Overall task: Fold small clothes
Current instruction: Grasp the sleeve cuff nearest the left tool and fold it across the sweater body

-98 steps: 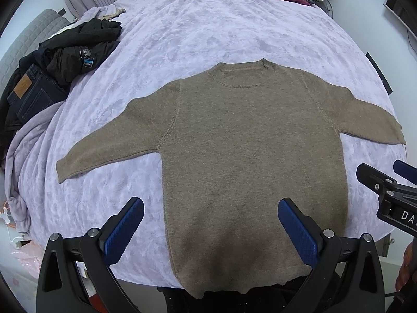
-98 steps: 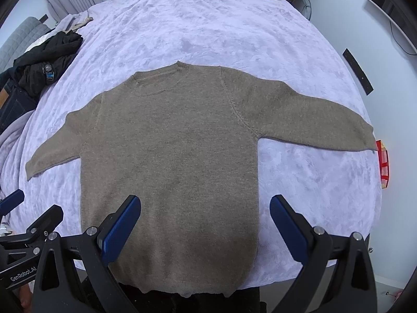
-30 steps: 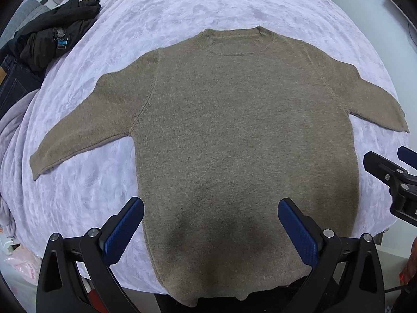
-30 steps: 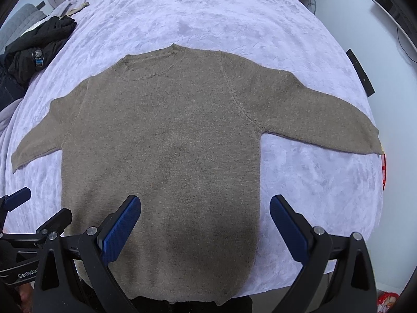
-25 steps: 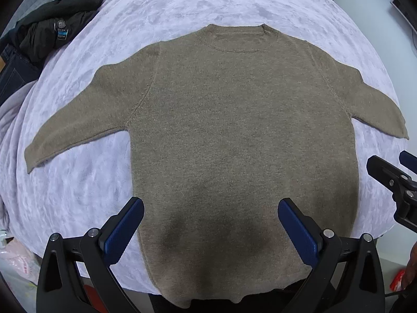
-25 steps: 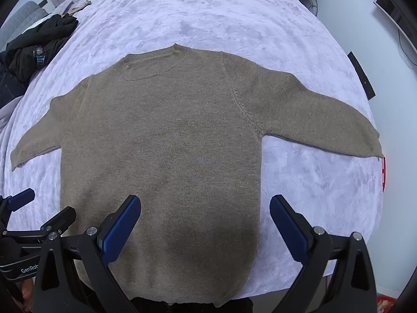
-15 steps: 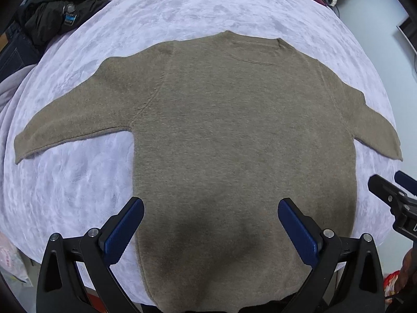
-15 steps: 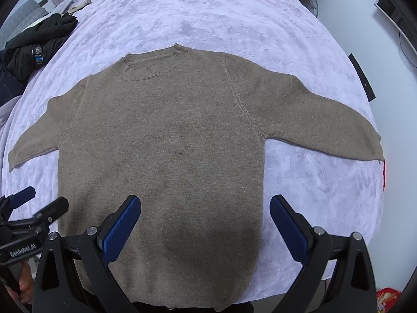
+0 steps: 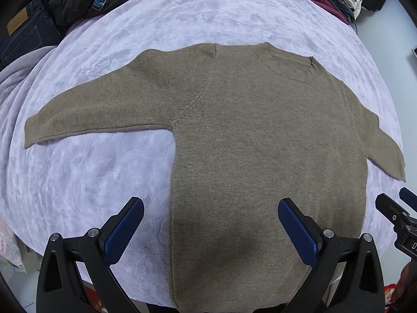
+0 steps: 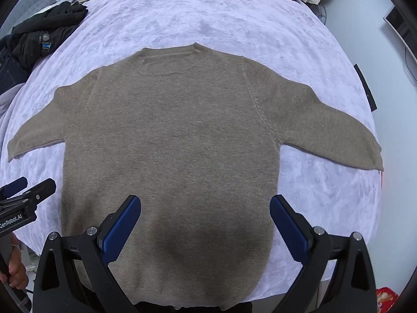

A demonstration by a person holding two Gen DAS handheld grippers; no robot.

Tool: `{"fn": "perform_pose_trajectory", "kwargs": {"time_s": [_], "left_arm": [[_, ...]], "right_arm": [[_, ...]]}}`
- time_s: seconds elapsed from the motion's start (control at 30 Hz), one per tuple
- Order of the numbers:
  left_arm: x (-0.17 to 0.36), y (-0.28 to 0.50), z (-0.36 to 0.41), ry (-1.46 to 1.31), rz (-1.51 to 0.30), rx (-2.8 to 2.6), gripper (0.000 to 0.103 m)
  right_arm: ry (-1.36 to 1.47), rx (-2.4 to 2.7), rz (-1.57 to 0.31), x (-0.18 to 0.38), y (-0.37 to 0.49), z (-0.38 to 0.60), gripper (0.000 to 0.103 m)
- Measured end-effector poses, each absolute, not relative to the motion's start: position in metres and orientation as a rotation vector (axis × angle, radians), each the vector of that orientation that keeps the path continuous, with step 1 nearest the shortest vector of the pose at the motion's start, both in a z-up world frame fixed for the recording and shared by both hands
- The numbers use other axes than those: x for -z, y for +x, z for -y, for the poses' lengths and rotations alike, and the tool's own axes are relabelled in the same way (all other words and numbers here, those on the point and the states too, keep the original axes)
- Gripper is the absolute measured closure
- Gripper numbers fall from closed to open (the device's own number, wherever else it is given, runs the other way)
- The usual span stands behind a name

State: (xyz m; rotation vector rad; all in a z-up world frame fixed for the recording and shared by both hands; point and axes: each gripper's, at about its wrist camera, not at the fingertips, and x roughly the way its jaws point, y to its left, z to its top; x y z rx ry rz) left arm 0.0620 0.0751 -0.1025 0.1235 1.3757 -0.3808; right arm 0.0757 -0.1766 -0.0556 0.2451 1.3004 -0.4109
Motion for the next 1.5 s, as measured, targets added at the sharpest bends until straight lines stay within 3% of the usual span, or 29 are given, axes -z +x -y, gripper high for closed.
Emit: {"fn": "perform_pose_trajectory", "kwargs": {"time_s": [0.33, 0.6, 0.8, 0.9, 0.97, 1.0, 1.03, 1.1, 1.3, 1.5], "left_arm": [[0.112, 0.128, -0.197, -0.309, -1.298, 0.295, 0.0], [0.19, 0.195, -0.331, -0.627, -1.267, 0.072, 0.0], [0.231, 0.226, -0.359, -0.77, -1.209, 0.034, 0.0], [0.225, 0.237, -0.349, -0.674, -1.179, 0.025, 0.0], [0.214, 0.241, -0.336, -0.565, -1.143, 0.026, 0.01], [0.21, 0.243, -0.335, -0.528, -1.14, 0.033, 0.03], [0.21, 0.246, -0.331, -0.487, -1.156, 0.034, 0.062], [0.22, 0.253, -0.32, -0.394, -1.224, 0.003, 0.094], [0.178, 0.245, -0.29, -0.312, -1.117, 0.057, 0.094], [0.098, 0.224, -0.181, -0.169, -0.976, 0.31, 0.094]], "right_arm": [[0.209, 0.273, -1.287, 0.054, 0.104, 0.123, 0.003], [0.197, 0.203, -1.334, 0.078, 0.116, 0.078, 0.003], [0.241, 0.169, -1.394, 0.116, 0.118, 0.053, 0.003], [0.229, 0.142, -1.422, 0.129, 0.12, 0.042, 0.003], [0.22, 0.138, -1.429, 0.134, 0.12, 0.038, 0.003], [0.222, 0.135, -1.431, 0.136, 0.12, 0.038, 0.003], [0.228, 0.133, -1.43, 0.137, 0.119, 0.038, 0.003], [0.243, 0.127, -1.421, 0.138, 0.117, 0.041, 0.003], [0.366, 0.16, -1.38, 0.147, 0.103, 0.067, 0.003], [0.434, 0.184, -1.305, 0.147, 0.079, 0.106, 0.003]]}}
